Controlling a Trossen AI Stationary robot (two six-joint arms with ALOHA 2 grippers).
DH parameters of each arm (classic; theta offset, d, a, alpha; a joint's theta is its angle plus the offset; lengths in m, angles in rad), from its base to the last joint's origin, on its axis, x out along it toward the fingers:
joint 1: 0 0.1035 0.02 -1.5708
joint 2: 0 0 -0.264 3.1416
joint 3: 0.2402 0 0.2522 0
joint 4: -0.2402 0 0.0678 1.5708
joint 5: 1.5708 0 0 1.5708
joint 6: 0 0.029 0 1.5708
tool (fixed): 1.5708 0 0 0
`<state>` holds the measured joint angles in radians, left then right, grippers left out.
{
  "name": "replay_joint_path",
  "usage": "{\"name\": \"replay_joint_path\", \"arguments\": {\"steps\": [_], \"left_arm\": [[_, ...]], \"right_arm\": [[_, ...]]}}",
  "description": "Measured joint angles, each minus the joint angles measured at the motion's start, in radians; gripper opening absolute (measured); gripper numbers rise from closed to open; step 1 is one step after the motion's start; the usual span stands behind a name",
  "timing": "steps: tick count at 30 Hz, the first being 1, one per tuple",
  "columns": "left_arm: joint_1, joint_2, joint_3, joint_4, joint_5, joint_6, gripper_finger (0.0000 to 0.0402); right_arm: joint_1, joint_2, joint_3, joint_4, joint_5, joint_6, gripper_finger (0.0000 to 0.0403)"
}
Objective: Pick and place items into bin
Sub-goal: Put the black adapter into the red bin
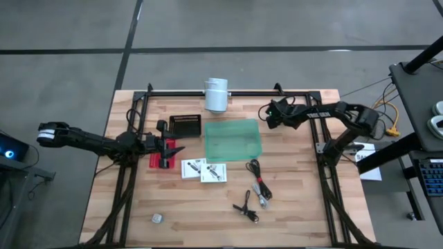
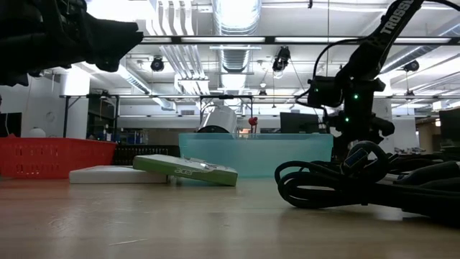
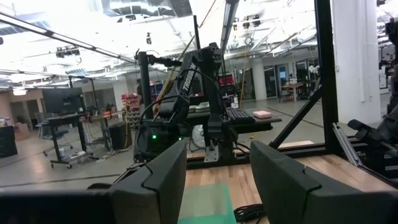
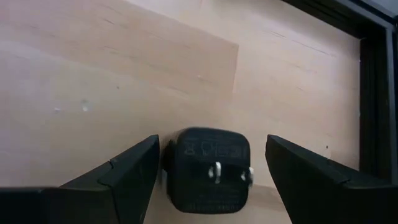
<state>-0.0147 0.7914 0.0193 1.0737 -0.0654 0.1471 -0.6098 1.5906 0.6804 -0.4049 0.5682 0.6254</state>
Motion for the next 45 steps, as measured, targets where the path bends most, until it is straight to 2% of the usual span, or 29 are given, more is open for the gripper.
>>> {"name": "replay_joint_path", "arguments": {"steps": [18, 30, 38, 45], "left_arm": [[0.0, 0.0, 0.0, 0.0, 0.0, 0.0, 0.0162], [0.0, 0.0, 0.0, 0.0, 0.0, 0.0, 0.0162], [0.0, 0.0, 0.0, 0.0, 0.0, 0.0, 0.0162], [0.0, 0.0, 0.0, 0.0, 0.0, 0.0, 0.0162]], "right_arm": [[0.0, 0.0, 0.0, 0.015, 0.01, 0.0, 0.0215], [0.001, 0.0, 0.002, 0.016, 0.006, 0.0, 0.0139], [0.001, -0.014, 0.0, 0.011, -0.015, -0.021, 0.0138], [0.011, -0.081, 0.0, 0.017, -0.057, -0.059, 0.0137]]}}
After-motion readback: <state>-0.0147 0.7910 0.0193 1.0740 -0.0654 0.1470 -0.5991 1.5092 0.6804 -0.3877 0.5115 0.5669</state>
